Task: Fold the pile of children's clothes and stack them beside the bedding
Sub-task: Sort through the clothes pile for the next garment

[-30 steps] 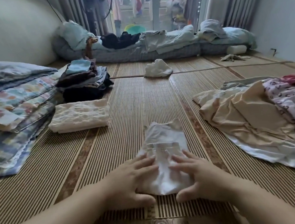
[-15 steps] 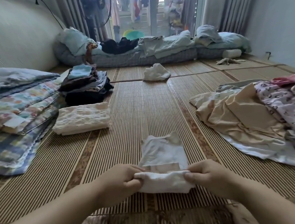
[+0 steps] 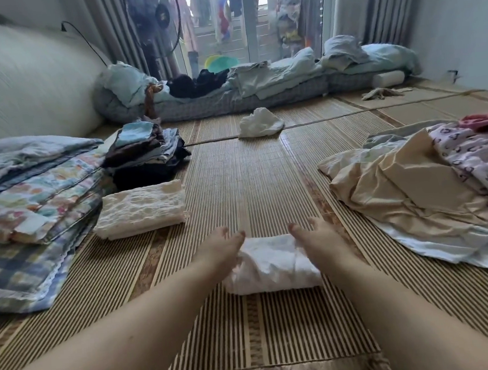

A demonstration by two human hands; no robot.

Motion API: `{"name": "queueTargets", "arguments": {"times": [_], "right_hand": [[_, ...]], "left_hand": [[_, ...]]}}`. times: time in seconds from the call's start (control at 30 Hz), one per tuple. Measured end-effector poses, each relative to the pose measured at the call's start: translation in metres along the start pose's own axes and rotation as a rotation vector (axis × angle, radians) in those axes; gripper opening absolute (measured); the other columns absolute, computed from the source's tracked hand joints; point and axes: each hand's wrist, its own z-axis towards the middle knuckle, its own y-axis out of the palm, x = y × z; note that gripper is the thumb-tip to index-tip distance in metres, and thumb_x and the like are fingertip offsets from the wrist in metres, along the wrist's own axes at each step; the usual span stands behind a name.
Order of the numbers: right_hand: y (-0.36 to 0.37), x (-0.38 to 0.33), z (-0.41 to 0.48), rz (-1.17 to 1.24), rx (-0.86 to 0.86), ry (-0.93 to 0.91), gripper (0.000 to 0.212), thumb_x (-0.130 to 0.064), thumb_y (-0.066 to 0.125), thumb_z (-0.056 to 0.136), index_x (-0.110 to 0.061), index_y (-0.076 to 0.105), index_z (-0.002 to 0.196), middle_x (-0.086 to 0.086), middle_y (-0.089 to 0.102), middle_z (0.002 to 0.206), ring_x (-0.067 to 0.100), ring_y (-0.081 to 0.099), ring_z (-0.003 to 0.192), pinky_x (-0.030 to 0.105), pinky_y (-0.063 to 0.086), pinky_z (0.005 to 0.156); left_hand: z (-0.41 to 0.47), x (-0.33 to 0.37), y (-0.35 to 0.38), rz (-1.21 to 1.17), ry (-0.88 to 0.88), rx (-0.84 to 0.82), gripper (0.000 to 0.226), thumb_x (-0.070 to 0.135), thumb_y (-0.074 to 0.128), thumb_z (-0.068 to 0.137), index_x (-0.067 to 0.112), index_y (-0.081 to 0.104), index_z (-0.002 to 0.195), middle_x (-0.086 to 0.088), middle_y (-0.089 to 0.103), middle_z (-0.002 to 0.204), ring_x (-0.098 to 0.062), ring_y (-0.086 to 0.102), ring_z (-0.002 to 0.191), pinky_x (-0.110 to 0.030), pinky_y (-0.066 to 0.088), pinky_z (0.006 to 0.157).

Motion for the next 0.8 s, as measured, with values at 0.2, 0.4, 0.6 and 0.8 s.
{"name": "queueTargets", "arguments": {"times": [0.2,0.4,0.6,0.8], "right_hand": [[0.014,0.012,-0.001,-0.371,-0.008,-0.025,0.072,-0.049,0.071,0.076,-0.02,0.045,0.136,0.004,0.055,0.131,0.022,0.055,0.115,0.036,0.047,0.096],[0.018,0.006,0.001,-0.447,-0.039,0.049,0.043,-0.044,0.075,0.072,-0.018,0.066,0.105,0.0,0.068,0.1,0.019,0.063,0.091,0.035,0.053,0.083],[0.024,-0.003,0.006,-0.242,-0.01,0.048,0.028,-0.017,0.057,0.084,-0.016,0.051,0.111,0.001,0.059,0.092,0.017,0.059,0.08,0.03,0.047,0.065],[0.012,0.001,0.001,-0.097,-0.036,-0.058,0.068,-0.007,0.051,0.094,-0.031,0.021,0.15,0.004,0.055,0.125,0.03,0.059,0.111,0.028,0.045,0.08]], "left_hand": [[-0.018,-0.021,0.026,0.145,0.014,-0.034,0.076,0.047,0.067,0.083,0.025,0.031,0.147,-0.002,0.052,0.136,-0.02,0.054,0.118,-0.039,0.047,0.099],[-0.012,-0.015,0.021,-0.047,-0.122,-0.016,0.074,0.025,0.067,0.08,0.022,0.033,0.145,-0.002,0.056,0.127,-0.018,0.059,0.102,-0.032,0.053,0.084],[-0.004,-0.003,0.019,-0.371,-0.301,-0.074,0.085,0.023,0.069,0.083,0.033,0.015,0.148,-0.016,0.048,0.133,-0.032,0.065,0.096,-0.048,0.058,0.081],[-0.012,-0.008,0.026,-0.619,-0.217,-0.2,0.07,-0.003,0.055,0.088,0.039,0.039,0.141,-0.012,0.035,0.149,-0.031,0.066,0.1,-0.045,0.058,0.082]]}}
